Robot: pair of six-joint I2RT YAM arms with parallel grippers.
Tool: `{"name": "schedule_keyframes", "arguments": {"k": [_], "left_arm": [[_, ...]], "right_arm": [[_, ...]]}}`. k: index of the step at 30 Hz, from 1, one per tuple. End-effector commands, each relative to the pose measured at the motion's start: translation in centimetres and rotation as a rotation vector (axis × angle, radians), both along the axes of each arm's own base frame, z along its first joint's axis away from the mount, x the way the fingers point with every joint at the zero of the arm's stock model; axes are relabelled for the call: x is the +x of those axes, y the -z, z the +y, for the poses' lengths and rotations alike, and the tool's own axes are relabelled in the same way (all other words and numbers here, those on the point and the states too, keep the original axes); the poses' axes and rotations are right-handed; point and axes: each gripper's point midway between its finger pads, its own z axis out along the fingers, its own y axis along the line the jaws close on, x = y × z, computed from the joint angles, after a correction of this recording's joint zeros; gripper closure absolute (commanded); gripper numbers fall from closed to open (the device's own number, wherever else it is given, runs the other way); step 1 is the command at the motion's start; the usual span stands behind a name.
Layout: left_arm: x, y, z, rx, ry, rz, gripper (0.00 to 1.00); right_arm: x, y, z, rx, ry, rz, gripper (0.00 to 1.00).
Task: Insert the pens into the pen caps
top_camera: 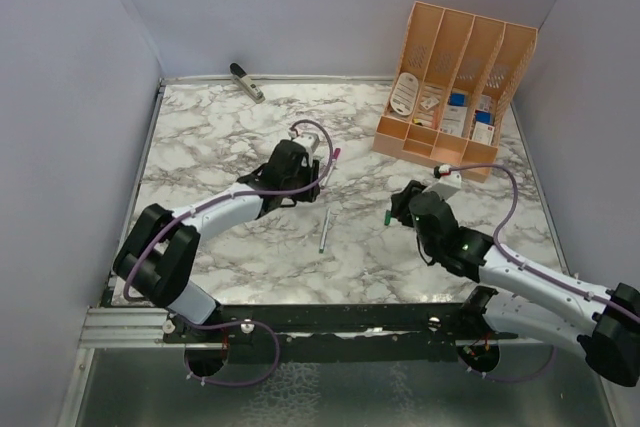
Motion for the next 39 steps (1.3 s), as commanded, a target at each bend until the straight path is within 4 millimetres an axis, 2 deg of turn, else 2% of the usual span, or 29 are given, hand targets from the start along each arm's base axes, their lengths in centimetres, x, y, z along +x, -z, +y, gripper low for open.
{"name": "schedule_keyframes", "arguments": {"k": [1, 6, 11, 24, 29, 34, 39], "left_arm": [[-3.8, 1.7, 0.0, 0.015, 0.026, 0.028, 0.63], [-7.5, 3.5, -0.8, 0.059, 0.067, 0.049, 0.63], [-9.4, 4.5, -1.4, 0.057, 0.086, 0.062, 0.63], [-9.7, 5.7, -2.8, 0.070, 0.116, 0.081, 0.62], [-9.2, 6.8, -2.5, 0.150, 0.094, 0.087, 0.62], [-9.6, 8.3, -1.7, 0.231, 0.076, 0.115, 0.61], [-10.8, 9.6, -1.0, 0.289, 0.076, 0.146, 0.72]], "right_arm": [[0.4, 2.7, -0.3, -0.026, 0.006, 0.122, 0.56], [0.7, 5.2, 1.4, -0.068, -0.047, 0.224, 0.62], [0.8, 6.1, 2.1, -0.055, -0.064, 0.243, 0.67], [0.7, 7.2, 1.3, -0.071, -0.023, 0.255, 0.68], [0.8, 7.0, 1.4, -0.068, -0.020, 0.249, 0.68], [0.7, 7.1, 1.3, -0.064, -0.024, 0.251, 0.68], [0.5, 7.0, 1.2, -0.056, -0.021, 0.249, 0.68]]}}
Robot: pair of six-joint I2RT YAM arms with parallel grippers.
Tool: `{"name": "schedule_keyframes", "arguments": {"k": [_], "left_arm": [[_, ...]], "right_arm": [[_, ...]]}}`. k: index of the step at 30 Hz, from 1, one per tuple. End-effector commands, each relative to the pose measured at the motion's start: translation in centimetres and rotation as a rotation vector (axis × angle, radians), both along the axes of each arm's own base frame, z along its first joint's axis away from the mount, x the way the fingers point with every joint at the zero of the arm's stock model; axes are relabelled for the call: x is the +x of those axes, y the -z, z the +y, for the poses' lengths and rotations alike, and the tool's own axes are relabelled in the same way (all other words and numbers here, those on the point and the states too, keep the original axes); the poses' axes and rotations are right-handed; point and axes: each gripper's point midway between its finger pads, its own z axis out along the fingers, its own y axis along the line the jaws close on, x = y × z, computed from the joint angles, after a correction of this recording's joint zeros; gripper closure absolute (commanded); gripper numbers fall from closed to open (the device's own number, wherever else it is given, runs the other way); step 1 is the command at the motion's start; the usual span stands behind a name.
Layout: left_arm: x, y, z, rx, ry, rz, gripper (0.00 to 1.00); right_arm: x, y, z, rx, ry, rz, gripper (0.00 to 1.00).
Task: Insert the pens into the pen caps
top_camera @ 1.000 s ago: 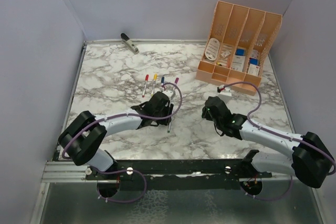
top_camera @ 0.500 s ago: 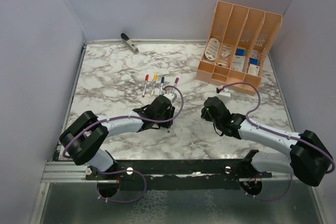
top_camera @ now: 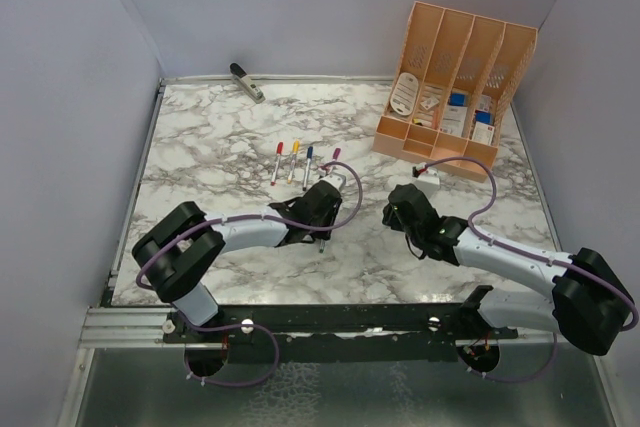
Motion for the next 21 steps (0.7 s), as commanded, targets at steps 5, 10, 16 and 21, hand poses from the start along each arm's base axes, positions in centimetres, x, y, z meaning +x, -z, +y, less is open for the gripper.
{"name": "schedule_keyframes", "arguments": {"k": [5, 10, 16, 21], "left_arm": [[-2.9, 3.2, 2.6, 0.150, -0.010, 0.078, 0.88], [-2.9, 2.4, 1.6, 0.091, 0.021, 0.055, 1.00], [-2.2, -3.6, -3.4, -0.201, 0.149, -0.070, 1.00], [-2.1, -10.0, -5.5, -0.436, 0.225, -0.234, 1.00]], "right_arm": [[0.2, -1.0, -0.1, 0.040, 0.022, -0.031, 0.68], [0.1, -1.5, 0.6, 0.071, -0.010, -0.045, 0.68], [-0.8, -4.5, 5.1, 0.226, -0.283, -0.152, 0.72], [-2.1, -7.7, 7.6, 0.354, -0.433, -0.239, 0.74]]}}
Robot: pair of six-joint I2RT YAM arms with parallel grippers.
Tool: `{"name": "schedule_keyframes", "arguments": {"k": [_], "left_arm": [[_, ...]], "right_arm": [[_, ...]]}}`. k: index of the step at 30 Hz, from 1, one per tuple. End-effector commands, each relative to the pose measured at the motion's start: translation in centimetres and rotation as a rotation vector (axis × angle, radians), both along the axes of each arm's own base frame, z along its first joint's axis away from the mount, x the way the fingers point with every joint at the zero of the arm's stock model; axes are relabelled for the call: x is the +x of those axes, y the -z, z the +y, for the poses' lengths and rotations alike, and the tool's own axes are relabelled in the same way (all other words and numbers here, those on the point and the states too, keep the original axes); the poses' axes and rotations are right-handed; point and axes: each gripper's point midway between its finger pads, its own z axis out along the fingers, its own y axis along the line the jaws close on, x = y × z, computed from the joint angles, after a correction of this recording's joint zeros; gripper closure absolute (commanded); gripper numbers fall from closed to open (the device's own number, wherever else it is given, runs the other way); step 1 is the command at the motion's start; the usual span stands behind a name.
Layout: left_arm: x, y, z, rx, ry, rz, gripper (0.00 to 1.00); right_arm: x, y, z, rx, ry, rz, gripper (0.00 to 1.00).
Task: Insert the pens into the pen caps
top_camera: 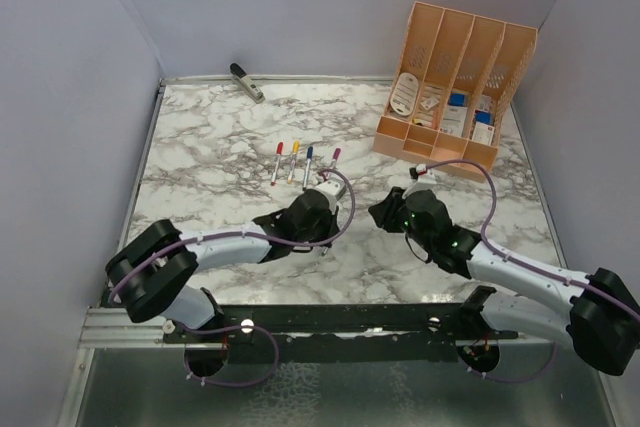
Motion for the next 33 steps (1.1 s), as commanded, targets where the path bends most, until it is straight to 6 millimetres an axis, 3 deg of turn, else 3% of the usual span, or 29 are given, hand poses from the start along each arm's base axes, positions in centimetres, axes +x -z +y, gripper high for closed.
{"name": "schedule_keyframes", "arguments": {"k": [1, 5, 9, 27, 29, 32, 33], "left_arm": [[0.2, -8.1, -3.6, -0.293, 0.115, -0.184, 1.00], [-0.2, -10.4, -3.9, -0.357, 0.146, -0.231, 1.00], [-0.5, -11.5, -3.7, -0.387, 0.150, -0.247, 1.00], [-1.2, -13.9, -3.4, -0.457, 0.167, -0.281, 1.00], [-1.2, -14.1, -3.4, -0.460, 0.165, -0.284, 1.00], [-1.1, -13.9, -3.6, -0.457, 0.167, -0.281, 1.00], [-1.1, -13.9, -3.7, -0.456, 0.170, -0.279, 1.00]], "right_arm": [[-1.1, -5.2, 4.0, 0.186, -0.216, -0.146, 0.74], [-1.8, -6.6, 4.8, 0.262, -0.266, -0.180, 0.74], [-1.9, -7.4, 5.0, 0.294, -0.271, -0.199, 0.74], [-1.3, -7.8, 5.5, 0.316, -0.264, -0.208, 0.74], [-1.4, -7.9, 5.6, 0.318, -0.269, -0.207, 0.78], [-1.5, -8.0, 5.9, 0.326, -0.288, -0.208, 0.98], [-1.6, -8.1, 6.0, 0.331, -0.296, -0.211, 0.99]]}}
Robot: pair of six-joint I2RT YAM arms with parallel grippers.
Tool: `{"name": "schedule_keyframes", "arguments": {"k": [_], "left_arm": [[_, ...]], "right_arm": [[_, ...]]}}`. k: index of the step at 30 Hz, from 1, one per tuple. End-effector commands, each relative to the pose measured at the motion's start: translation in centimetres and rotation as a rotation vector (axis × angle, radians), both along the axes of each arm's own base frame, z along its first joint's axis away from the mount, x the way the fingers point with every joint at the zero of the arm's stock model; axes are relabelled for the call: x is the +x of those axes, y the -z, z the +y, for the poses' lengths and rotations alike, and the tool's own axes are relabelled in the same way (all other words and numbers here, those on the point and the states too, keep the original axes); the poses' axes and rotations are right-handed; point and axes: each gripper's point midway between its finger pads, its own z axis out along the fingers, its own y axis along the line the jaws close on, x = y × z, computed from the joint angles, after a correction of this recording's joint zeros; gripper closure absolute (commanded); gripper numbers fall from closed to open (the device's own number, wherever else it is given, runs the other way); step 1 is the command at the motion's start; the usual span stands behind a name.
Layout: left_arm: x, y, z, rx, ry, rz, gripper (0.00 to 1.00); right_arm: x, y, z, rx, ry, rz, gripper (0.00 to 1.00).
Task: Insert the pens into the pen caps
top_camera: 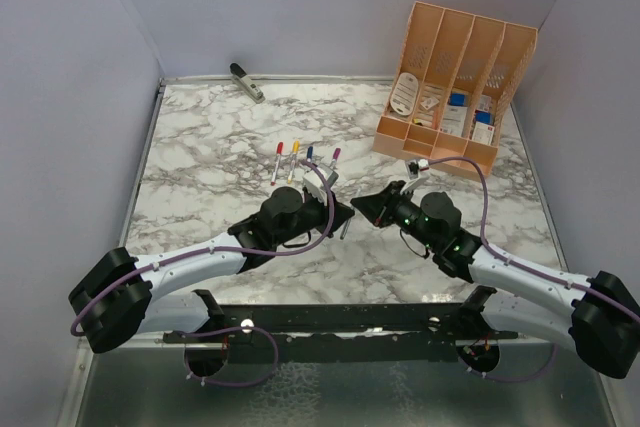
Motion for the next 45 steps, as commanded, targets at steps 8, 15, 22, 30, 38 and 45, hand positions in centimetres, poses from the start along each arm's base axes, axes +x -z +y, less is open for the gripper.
{"name": "schedule_keyframes", "arguments": {"k": [8, 15, 22, 30, 38, 45], "left_arm": [[-0.7, -0.6, -1.2, -0.032, 0.067, -0.002, 0.71], [-0.6, -0.7, -1.1, -0.033, 0.061, -0.006, 0.74], [-0.6, -0.6, -1.0, -0.032, 0.057, -0.003, 1.00], [0.9, 1.5, 0.7, 0.071, -0.076, 0.052, 1.00], [1.9, 4.4, 3.1, 0.192, -0.202, 0.109, 1.00], [1.5, 5.8, 3.1, 0.223, -0.187, 0.138, 1.00]], "right_arm": [[-0.5, -2.0, 0.8, 0.062, -0.051, -0.061, 0.99], [-0.7, -2.0, 0.7, 0.075, -0.054, -0.059, 0.99], [-0.4, -1.8, 0.8, 0.047, -0.049, -0.060, 0.99], [0.7, -2.5, -2.3, -0.047, 0.094, -0.100, 0.68], [2.1, -0.4, -7.6, -0.243, 0.333, -0.030, 0.46], [2.4, 6.6, -11.3, -0.571, 0.536, 0.270, 0.46]]}}
